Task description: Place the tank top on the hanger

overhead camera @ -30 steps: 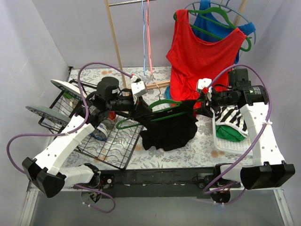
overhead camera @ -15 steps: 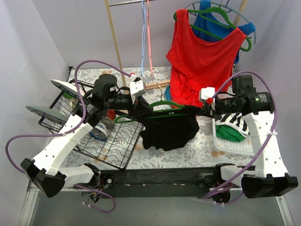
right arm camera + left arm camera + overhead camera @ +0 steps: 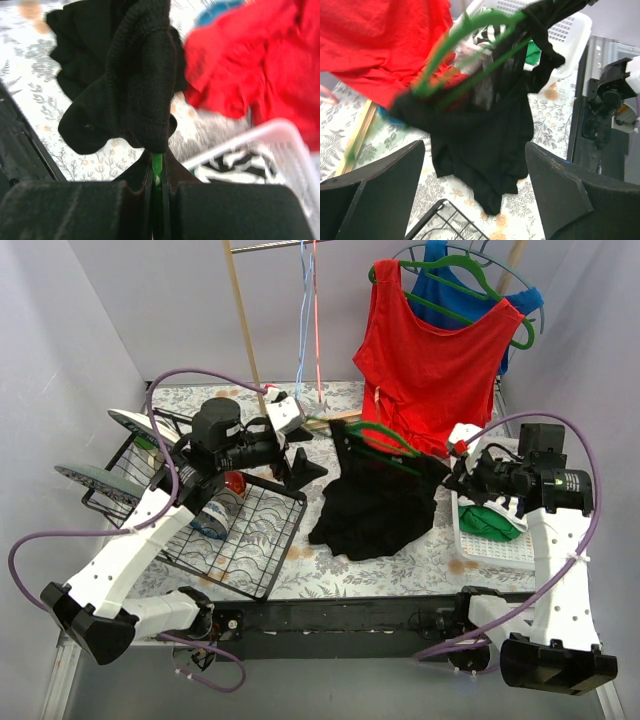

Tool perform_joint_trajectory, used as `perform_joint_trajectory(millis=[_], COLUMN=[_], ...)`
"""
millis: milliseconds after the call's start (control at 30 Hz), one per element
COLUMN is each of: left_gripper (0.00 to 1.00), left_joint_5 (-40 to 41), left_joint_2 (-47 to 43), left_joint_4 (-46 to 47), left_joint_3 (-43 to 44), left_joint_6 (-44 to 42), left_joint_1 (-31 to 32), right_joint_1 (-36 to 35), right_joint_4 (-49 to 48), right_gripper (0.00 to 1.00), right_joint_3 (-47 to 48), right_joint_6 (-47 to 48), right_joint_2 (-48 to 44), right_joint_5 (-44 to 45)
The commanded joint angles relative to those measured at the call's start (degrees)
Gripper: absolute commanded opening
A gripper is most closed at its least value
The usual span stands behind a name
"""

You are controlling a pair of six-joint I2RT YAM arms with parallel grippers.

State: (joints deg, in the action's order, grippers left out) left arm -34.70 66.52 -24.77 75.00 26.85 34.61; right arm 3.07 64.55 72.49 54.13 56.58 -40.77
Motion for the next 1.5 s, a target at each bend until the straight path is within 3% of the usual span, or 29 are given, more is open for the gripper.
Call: perform_joint_trajectory(millis=[0, 367, 600, 967, 1467], left_gripper=[0.85, 0.9, 0.91, 0.91, 0.91], left_joint_5=[5.5, 8.7, 9.1, 9.9, 10.4], left_joint_2=[-4.6, -12.3, -15.0, -17.0, -17.1], left_joint_4=[0.8, 2.2, 1.9, 2.2, 2.6], left_joint_3=[-1.0, -9.1, -11.4, -13.5, -14.1], left_joint_6=[0.3, 4.4, 6.4, 8.5, 9.8], left_joint_1=[-0.2, -0.2, -0.2, -0.2, -0.2], right_joint_1=[6.3, 7.4, 1.2, -1.5, -2.8], right_joint_4=[-6.1, -17.9, -24.4, -28.6, -34.0], right_gripper=[0.01, 0.01, 0.01, 0.01, 0.01], right_joint_3=[-0.4, 12.6, 25.8, 49.0, 52.5], right_joint_6=[-5.0, -17.7, -25.6, -32.8, -36.2], right_joint_2=[0.5, 13.4, 23.9, 40.4, 47.1], right_joint_5=[0.3, 0.3, 5.3, 7.7, 8.7])
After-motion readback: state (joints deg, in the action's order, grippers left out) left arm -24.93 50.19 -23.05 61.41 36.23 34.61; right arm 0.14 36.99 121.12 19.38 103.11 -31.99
